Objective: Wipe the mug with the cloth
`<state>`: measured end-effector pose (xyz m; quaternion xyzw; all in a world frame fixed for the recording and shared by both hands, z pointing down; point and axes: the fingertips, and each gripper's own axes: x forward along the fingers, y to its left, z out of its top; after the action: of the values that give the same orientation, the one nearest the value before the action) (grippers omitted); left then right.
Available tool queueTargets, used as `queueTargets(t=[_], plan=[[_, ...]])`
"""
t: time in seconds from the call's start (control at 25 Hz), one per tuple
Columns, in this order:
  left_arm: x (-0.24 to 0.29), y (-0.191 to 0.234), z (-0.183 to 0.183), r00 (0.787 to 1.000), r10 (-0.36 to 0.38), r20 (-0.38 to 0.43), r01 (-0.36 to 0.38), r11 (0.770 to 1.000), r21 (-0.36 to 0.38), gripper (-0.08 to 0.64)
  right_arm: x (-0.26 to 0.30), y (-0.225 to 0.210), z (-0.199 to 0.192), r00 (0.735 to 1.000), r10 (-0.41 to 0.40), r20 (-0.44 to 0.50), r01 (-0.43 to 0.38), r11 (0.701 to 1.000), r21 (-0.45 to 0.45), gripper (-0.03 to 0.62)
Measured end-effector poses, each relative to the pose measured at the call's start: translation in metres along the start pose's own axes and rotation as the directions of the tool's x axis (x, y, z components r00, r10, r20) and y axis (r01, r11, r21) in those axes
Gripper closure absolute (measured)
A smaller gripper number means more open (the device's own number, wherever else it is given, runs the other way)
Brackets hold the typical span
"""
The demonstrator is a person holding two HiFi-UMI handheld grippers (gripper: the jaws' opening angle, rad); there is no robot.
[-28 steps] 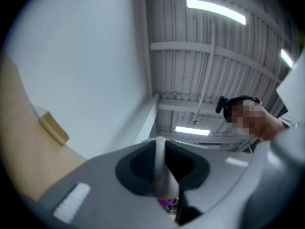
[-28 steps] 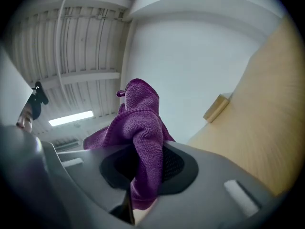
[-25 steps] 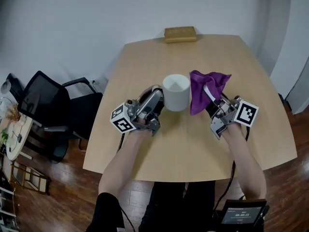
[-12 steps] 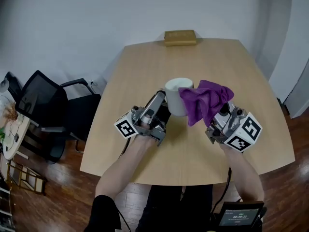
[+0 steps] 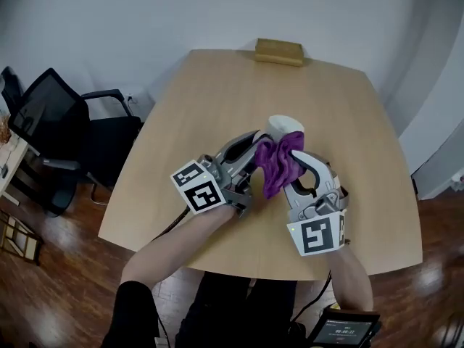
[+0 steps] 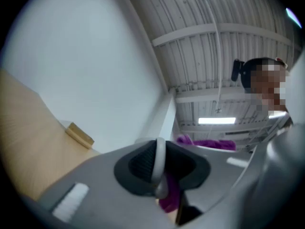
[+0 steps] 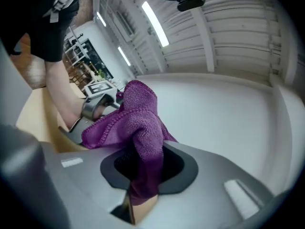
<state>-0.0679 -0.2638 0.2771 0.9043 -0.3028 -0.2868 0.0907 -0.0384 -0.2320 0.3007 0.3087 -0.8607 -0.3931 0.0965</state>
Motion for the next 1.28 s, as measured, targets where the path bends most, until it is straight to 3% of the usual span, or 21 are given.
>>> queueTargets(t=[0.08,0.16,0.24,0.36,0.52,0.64,0.8,0.96,1.04,1.16,1.28], plan=[[-0.005,0.010,0.008,0.999,0.031,0.021,-0.031,1.000,0.000,0.477,0.007,0.020,-0.006,0.996,0.079,-0.040,-0.081,0.995,-0.052,0.522],[-0.007,0.016,0.010,0.997,0.072,0.011,-0.072,0.997,0.042,0.482,0.006,0.021,-0.004,0.995,0.092,-0.035,-0.093,0.995,-0.043,0.521],[-0.005,0.013,0.007,0.996,0.089,-0.023,-0.086,0.991,0.105,0.491,-0.005,-0.005,0.011,0.999,0.002,0.039,-0.002,1.000,0.008,0.520],[0.003,-0.005,-0.008,0.993,0.059,-0.100,-0.040,0.981,0.189,0.491,-0.021,-0.041,0.024,0.980,-0.168,0.104,0.158,0.983,0.097,0.520],[0.009,-0.016,-0.027,0.989,0.046,-0.137,-0.016,0.977,0.213,0.489,-0.008,-0.024,0.006,0.991,-0.137,-0.004,0.137,0.991,-0.011,0.520],[0.004,-0.009,-0.019,0.995,0.042,-0.092,-0.029,0.989,0.143,0.489,-0.002,-0.008,0.008,0.996,-0.092,-0.011,0.091,0.994,-0.065,0.520],[-0.006,0.007,0.002,0.999,0.036,0.023,-0.036,0.999,-0.025,0.488,0.008,0.024,0.009,1.000,-0.002,-0.028,-0.001,0.991,-0.137,0.522],[-0.018,0.027,0.026,0.990,0.021,0.139,-0.003,0.991,-0.132,0.486,0.015,0.063,-0.001,0.985,0.157,-0.074,-0.169,0.968,-0.185,0.521],[-0.024,0.034,0.036,0.977,-0.004,0.211,0.053,0.972,-0.228,0.489,0.011,0.061,0.002,0.983,0.178,-0.051,-0.184,0.970,-0.158,0.520],[-0.027,0.036,0.038,0.972,-0.020,0.233,0.088,0.954,-0.286,0.489,-0.011,0.007,0.029,0.994,0.033,0.100,-0.031,0.999,-0.022,0.520],[-0.017,0.027,0.027,0.988,-0.061,0.143,0.094,0.966,-0.240,0.489,-0.032,-0.048,0.040,0.968,-0.160,0.195,0.139,0.983,0.119,0.520]])
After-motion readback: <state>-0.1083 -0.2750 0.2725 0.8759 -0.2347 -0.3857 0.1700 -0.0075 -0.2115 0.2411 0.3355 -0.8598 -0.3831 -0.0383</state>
